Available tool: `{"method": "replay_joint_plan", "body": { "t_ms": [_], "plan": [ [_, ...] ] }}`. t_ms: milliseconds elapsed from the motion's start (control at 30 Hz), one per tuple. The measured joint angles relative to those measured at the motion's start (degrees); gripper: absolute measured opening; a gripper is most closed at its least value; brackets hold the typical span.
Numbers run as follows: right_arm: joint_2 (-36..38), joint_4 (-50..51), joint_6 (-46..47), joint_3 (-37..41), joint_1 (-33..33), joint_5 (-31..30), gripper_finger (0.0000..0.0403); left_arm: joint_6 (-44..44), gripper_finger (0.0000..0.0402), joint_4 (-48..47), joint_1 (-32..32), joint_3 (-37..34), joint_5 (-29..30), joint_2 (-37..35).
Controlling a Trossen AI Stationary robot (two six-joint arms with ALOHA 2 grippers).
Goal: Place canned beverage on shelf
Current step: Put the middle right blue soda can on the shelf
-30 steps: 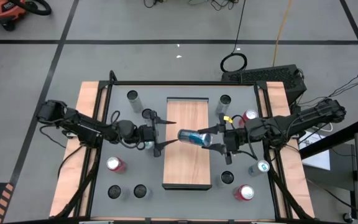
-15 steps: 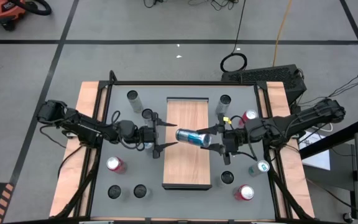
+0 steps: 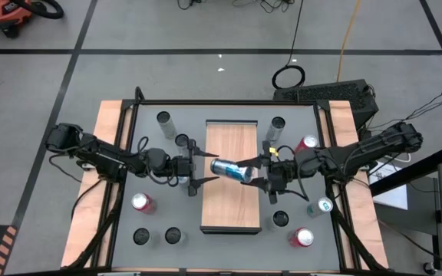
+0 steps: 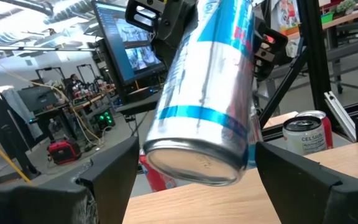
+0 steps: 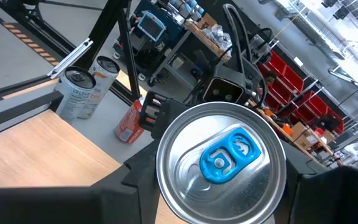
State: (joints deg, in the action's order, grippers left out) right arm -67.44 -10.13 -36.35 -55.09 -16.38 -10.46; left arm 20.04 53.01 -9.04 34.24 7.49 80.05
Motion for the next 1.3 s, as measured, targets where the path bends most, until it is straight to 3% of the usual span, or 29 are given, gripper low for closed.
{"method": "replay_joint_plan", "body": {
  "t_ms": [367, 833, 1300],
  "plan": [
    [0.0, 0.0, 0.7, 0.0, 0.3, 0.2, 0.0171, 3.3, 0.0318, 0.0, 0.0, 0.0, -0.5, 0.0],
    [0.0, -1.2, 1.3, 0.0, 0.7, 1.8, 0.0171, 4.5, 0.0318, 2.3, 3.3, 0.0, -10.7, 0.0],
    [0.0, -2.1, 1.8, 0.0, 1.1, 2.0, 0.0171, 4.5, 0.0317, 4.6, 4.2, 0.0, -10.4, 0.0]
  ]
}}
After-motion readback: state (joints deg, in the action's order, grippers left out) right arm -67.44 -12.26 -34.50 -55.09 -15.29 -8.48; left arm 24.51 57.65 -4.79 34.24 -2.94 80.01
